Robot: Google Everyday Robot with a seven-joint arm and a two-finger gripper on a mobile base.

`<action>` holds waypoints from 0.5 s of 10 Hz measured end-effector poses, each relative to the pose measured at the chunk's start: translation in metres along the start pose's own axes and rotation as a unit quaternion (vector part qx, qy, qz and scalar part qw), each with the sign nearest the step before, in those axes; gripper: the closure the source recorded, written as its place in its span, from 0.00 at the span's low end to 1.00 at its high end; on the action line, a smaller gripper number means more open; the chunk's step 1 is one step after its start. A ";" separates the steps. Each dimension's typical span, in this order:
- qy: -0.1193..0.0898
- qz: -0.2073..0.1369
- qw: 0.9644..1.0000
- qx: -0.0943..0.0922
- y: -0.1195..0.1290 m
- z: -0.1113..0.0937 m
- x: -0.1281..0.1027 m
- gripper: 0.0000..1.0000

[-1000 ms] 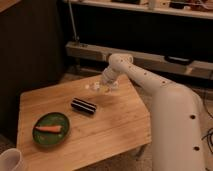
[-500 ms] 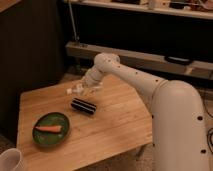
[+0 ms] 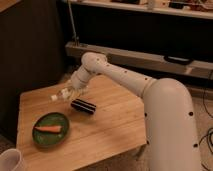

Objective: Place the bottle in the ceramic bowl

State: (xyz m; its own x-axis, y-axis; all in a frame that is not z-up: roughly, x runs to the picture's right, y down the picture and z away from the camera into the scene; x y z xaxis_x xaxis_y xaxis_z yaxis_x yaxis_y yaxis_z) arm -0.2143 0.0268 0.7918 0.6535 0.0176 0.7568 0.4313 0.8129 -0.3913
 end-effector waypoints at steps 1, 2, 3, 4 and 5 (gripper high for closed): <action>-0.003 -0.003 1.000 -0.006 0.006 0.003 -0.009 1.00; -0.004 -0.006 1.000 -0.013 0.014 0.008 -0.018 1.00; -0.002 -0.010 1.000 -0.019 0.019 0.012 -0.029 1.00; 0.000 -0.013 0.999 -0.029 0.024 0.020 -0.037 1.00; 0.002 -0.015 0.999 -0.040 0.026 0.031 -0.040 1.00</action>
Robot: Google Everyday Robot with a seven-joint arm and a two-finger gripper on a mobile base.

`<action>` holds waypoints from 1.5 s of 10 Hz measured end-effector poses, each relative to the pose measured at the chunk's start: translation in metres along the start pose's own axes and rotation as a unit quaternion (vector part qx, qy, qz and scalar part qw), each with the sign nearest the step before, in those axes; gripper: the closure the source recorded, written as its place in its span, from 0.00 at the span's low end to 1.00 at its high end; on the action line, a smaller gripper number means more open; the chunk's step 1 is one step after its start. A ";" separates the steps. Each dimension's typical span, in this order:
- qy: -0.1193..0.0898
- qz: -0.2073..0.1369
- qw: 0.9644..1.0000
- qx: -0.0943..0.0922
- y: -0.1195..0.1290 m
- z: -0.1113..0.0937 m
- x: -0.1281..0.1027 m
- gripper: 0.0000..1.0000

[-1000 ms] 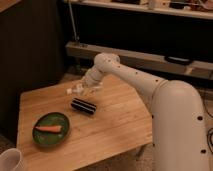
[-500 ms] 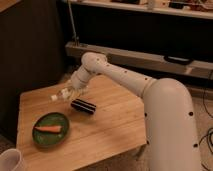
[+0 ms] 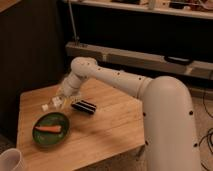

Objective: Place the bottle in the ceramic bowl

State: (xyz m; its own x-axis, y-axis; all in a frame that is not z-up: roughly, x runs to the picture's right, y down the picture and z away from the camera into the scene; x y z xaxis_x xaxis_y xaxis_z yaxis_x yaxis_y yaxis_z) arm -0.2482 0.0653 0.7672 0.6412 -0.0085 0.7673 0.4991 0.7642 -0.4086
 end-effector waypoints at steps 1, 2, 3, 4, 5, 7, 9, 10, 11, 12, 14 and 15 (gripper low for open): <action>0.003 -0.001 1.000 -0.012 0.000 0.018 0.001 1.00; 0.005 -0.001 1.000 -0.020 -0.002 0.033 0.003 1.00; 0.007 -0.001 1.000 -0.029 -0.005 0.049 0.005 1.00; 0.008 -0.003 0.999 -0.040 -0.007 0.064 0.005 1.00; 0.014 -0.008 0.999 -0.044 -0.007 0.069 0.005 1.00; 0.038 -0.017 0.998 -0.045 -0.007 0.069 0.001 1.00; 0.057 -0.023 0.997 -0.038 -0.003 0.056 -0.005 1.00; 0.053 -0.026 0.997 -0.040 0.001 0.056 -0.009 1.00; 0.040 -0.034 0.998 -0.043 0.004 0.057 -0.018 1.00; 0.032 -0.038 0.998 -0.046 0.006 0.060 -0.020 1.00; 0.020 -0.049 0.997 -0.052 0.007 0.063 -0.026 1.00; 0.016 -0.055 0.997 -0.055 0.008 0.065 -0.030 1.00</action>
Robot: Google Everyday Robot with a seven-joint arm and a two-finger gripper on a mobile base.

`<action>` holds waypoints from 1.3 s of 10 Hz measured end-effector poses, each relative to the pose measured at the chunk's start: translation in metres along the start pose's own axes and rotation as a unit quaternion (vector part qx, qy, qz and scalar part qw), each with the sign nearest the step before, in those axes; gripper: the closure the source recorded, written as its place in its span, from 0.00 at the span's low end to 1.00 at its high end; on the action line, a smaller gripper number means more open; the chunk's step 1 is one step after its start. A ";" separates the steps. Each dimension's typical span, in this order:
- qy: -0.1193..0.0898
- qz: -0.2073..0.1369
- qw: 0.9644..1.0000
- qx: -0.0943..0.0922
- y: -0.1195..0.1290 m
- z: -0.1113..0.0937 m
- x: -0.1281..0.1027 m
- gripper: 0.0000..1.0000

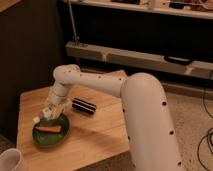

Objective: Place the bottle in the ceramic bowl

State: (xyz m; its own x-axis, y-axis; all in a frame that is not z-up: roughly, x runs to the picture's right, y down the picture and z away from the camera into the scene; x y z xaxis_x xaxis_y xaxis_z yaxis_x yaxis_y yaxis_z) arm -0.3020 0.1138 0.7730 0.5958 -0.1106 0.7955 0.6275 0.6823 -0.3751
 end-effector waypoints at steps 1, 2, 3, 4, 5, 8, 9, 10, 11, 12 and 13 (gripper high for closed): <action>0.000 -0.003 1.000 -0.001 0.000 0.000 -0.001 1.00; 0.000 -0.003 1.000 -0.001 0.001 0.000 -0.001 1.00; 0.000 -0.003 1.000 -0.001 0.001 0.000 -0.001 1.00; -0.001 -0.003 1.000 -0.002 0.001 0.000 -0.001 1.00; 0.000 -0.003 1.000 -0.001 0.001 0.000 -0.001 1.00; 0.000 -0.010 1.000 -0.004 0.000 -0.001 -0.002 1.00; 0.003 -0.025 1.000 -0.010 0.001 0.003 -0.010 1.00; 0.004 -0.036 0.999 -0.015 0.003 0.007 -0.021 1.00; 0.008 -0.046 0.999 -0.023 0.006 0.015 -0.034 1.00; 0.012 -0.052 0.998 -0.031 0.009 0.020 -0.043 1.00; 0.016 -0.052 0.997 -0.047 0.013 0.028 -0.049 1.00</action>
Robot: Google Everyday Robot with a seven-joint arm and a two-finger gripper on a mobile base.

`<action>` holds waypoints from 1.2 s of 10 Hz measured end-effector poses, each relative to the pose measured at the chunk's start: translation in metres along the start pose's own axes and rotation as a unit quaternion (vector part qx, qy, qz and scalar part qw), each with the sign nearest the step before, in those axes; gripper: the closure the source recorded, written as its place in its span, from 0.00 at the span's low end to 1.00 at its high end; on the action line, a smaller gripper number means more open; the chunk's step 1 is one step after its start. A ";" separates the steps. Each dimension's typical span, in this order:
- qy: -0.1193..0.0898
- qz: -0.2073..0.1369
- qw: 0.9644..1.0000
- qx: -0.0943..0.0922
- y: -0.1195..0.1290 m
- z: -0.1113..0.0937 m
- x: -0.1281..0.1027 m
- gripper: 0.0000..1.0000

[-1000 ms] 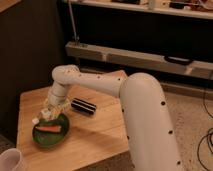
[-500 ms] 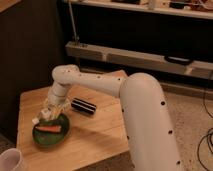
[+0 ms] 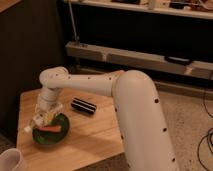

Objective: Place the bottle in the ceramic bowl

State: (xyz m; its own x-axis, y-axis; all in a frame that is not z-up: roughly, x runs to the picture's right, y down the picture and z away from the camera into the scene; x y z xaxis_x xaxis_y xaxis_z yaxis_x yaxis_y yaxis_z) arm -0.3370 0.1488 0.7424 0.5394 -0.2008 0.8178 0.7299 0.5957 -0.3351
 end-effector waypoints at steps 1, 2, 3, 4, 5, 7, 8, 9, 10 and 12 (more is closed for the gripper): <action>0.000 0.009 1.000 -0.014 0.004 0.009 0.002 0.97; 0.000 0.020 0.999 -0.026 0.010 0.018 0.007 0.90; 0.000 0.030 0.999 -0.030 0.013 0.024 0.010 0.80; 0.000 0.043 0.999 -0.028 0.019 0.025 0.014 0.69; -0.001 0.049 0.999 -0.023 0.022 0.022 0.016 0.61; -0.001 0.039 0.999 -0.015 0.021 0.019 0.008 0.39; -0.003 0.033 0.999 -0.013 0.019 0.019 0.004 0.29; -0.010 0.028 0.999 -0.013 0.018 0.020 0.003 0.21; -0.015 0.025 1.000 -0.012 0.016 0.022 0.002 0.20; -0.028 0.016 0.999 -0.012 0.013 0.027 -0.003 0.20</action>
State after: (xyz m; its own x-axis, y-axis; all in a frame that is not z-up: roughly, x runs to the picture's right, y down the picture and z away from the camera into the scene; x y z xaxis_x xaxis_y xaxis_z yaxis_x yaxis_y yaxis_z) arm -0.3399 0.1782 0.7484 0.5398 -0.1378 0.8304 0.7227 0.5816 -0.3733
